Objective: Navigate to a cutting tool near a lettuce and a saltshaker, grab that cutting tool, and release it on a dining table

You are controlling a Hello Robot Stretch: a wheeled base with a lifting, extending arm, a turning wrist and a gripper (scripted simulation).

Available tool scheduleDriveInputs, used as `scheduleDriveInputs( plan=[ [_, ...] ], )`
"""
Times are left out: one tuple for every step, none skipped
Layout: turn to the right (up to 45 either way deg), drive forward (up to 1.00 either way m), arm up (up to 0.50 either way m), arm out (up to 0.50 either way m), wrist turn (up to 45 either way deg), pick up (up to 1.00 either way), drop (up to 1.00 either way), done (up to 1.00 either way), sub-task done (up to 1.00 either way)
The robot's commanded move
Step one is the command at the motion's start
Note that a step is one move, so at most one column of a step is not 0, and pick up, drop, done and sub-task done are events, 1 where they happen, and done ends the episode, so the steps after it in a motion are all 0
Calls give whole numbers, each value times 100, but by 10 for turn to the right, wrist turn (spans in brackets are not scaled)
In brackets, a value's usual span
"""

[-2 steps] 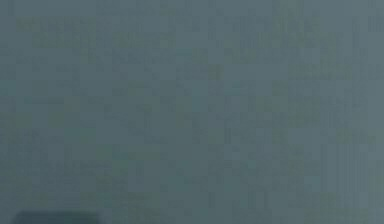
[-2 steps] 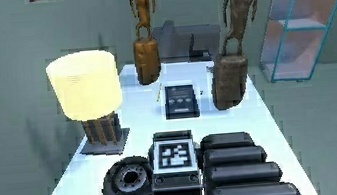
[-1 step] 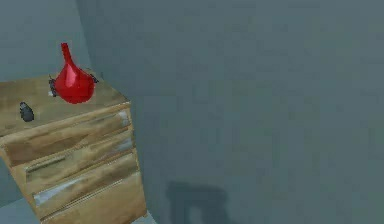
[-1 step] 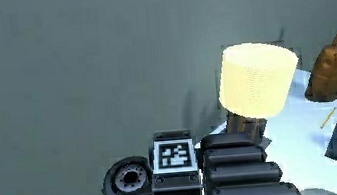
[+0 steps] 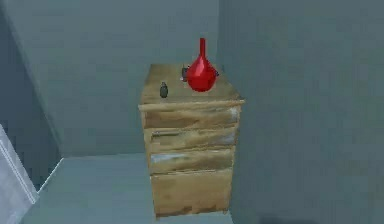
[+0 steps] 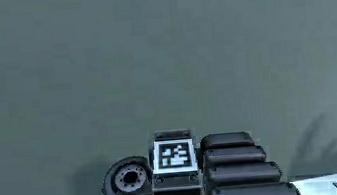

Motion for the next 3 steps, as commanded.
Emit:
scheduleDriveInputs(
  plan=[
    [450, 0, 0, 0, 0, 0, 0, 0, 0],
    [240, 0, 0, 0, 0, 0, 0, 0, 0],
    [0, 0, 0, 48, 0, 0, 0, 0, 0]
  ],
)
